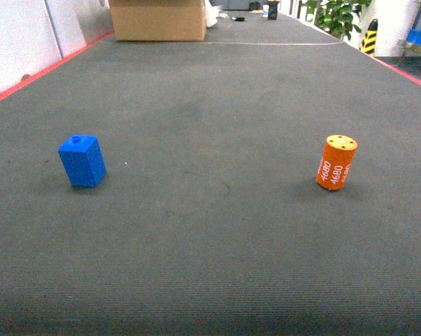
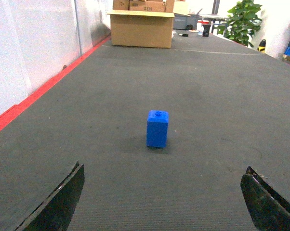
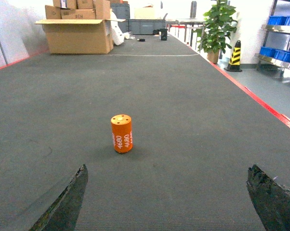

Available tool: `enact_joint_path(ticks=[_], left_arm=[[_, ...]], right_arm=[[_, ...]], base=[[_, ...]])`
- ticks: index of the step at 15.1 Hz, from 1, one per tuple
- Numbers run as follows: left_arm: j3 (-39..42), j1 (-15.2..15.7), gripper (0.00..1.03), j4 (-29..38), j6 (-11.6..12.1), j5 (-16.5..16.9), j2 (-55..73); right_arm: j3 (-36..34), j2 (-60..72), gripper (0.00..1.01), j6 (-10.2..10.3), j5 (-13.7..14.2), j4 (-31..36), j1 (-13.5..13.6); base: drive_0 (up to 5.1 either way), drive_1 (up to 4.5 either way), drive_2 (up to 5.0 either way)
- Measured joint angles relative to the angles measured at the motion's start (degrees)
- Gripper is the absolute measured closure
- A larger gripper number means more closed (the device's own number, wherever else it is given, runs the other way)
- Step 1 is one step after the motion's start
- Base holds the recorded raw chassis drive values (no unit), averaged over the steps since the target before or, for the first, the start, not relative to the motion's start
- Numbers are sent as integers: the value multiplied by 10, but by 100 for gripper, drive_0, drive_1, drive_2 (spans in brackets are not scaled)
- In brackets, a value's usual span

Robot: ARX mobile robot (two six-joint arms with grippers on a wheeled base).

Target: Sort blue parts and orange caps into right shelf containers

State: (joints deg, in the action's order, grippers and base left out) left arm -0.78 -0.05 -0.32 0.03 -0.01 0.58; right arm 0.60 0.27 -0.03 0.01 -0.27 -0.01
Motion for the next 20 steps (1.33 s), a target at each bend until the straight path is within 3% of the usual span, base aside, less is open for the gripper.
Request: enact_joint_path(ticks=[20], left_arm=[[0, 0, 5, 0, 0, 0, 0]], right_arm=[[0, 0, 3, 0, 0, 0, 0]], base=[[0, 0, 0]])
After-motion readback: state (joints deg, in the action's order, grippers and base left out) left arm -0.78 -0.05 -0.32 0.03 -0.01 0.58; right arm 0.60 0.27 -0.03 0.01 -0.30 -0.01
